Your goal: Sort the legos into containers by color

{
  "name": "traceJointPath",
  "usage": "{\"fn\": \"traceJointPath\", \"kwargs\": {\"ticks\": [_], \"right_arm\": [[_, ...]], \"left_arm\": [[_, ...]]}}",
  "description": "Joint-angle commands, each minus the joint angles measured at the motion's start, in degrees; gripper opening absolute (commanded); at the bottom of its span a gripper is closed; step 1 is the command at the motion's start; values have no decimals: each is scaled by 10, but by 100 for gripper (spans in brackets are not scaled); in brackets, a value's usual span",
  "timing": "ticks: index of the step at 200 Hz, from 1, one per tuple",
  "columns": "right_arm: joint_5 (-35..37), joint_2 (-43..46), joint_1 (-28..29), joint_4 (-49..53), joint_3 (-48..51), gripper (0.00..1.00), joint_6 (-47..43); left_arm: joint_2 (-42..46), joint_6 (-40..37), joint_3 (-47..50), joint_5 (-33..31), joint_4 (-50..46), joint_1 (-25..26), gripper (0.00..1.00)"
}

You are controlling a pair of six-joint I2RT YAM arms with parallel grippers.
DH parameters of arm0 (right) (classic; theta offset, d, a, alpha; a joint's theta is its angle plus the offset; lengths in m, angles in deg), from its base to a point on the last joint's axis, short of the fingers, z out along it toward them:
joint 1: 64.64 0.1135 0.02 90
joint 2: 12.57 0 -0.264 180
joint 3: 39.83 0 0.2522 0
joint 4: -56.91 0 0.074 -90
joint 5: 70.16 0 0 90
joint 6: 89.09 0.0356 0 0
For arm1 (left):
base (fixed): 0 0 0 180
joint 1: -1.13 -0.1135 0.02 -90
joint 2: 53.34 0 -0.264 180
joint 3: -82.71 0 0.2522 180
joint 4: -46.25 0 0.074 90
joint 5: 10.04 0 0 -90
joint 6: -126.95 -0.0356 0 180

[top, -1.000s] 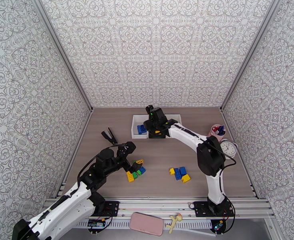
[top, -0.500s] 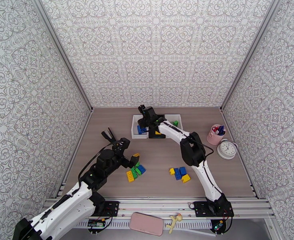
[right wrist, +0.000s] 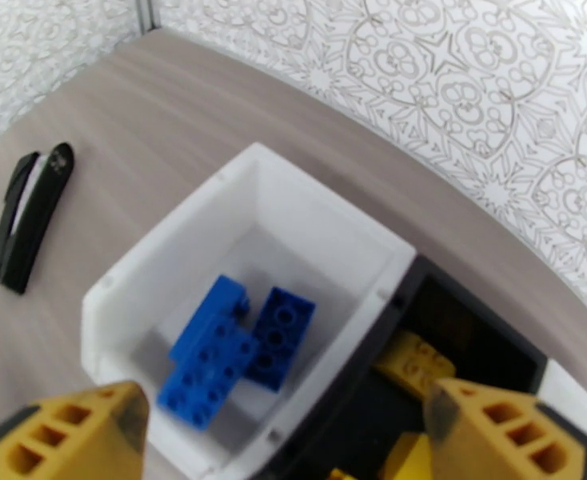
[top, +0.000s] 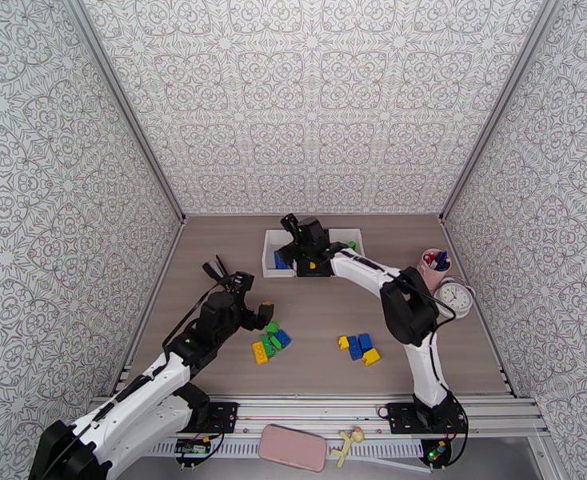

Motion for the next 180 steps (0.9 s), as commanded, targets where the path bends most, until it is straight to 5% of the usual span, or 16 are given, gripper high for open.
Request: {"fn": "traceJointPath", "kwargs": {"ticks": [1, 43, 79, 180], "right_arm": [[-106, 66, -1, -43, 68, 93, -90], [-217, 108, 5, 98, 79, 94, -196], [-224, 96, 52, 201, 56, 94, -274], [-195, -52, 149, 388, -105, 95, -340]], "left_arm": [[1, 67, -15, 26, -15, -40, 100], [-17, 159, -22, 41, -73, -141, 100], [-39, 196, -37, 89, -113, -215, 100], [-62, 221, -48, 99, -151, -268, 100]]}}
